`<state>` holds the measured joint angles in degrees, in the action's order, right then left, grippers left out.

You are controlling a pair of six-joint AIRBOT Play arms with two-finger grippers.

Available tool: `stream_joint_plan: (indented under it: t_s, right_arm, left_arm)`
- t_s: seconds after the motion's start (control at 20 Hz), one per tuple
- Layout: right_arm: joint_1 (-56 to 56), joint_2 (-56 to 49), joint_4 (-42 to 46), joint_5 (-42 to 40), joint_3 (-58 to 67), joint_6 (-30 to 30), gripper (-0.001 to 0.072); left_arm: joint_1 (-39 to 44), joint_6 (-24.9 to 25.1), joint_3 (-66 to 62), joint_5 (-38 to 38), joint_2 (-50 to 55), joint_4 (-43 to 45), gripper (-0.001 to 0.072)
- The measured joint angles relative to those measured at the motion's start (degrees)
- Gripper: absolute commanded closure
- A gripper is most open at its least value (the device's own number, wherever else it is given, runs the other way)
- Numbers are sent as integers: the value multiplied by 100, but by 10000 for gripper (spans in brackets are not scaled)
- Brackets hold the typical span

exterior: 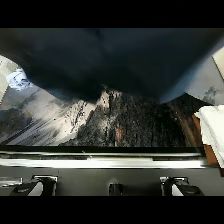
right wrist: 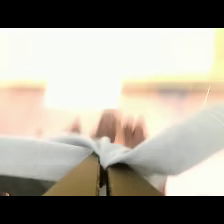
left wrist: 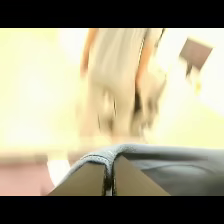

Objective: Fold the clothes and pants, and hang the long-sleeved shirts on hangers.

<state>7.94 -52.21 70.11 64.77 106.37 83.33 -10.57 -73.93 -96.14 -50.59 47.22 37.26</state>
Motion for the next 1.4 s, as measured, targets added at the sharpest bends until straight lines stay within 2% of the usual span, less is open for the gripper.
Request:
stream_joint_plan:
  t_s: [0.35, 0.45, 0.55, 0.7, 0.8, 1.0, 1.15, 1.3, 1.35, 1.4]
  right_arm:
    - [-2, 879, 201, -680, 452, -2, 675]
    - [-2, 850, 223, -706, 472, 7, 675]
    - [-2, 599, 232, -319, 476, 184, 675]
    - [-2, -256, 120, 706, 254, 520, 675]
    - [-4, -1099, -74, 1016, -160, 645, 674]
    - [-2, -3042, -990, 461, -824, 1154, 674]
    - [-46, -4245, -2135, 74, -984, 1513, 674]
    - [-289, -4994, -2826, -85, -1040, 1572, 674]
    - [-387, -5154, -2894, -136, -1054, 1552, 651]
    - [-459, -5252, -2933, -186, -1058, 1532, 525]
  left_arm:
    - [-175, -17, -911, 1110, -459, 87, 687]
    - [-186, -17, -944, 1043, -404, 297, 687]
    - [-190, -17, -833, 605, -247, 599, 686]
    - [-190, -20, -136, -195, 179, 966, 686]
    - [-179, -20, 684, -413, 566, 1095, 685]
    - [-136, -20, 2240, 4, 1580, 1193, 684]
    - [-116, -20, 2743, 304, 2371, 1062, 683]
    - [-42, -22, 2940, 420, 2981, 756, 678]
    - [-7, -20, 2973, 415, 3126, 693, 631]
    - [20, -20, 2997, 398, 3244, 634, 537]
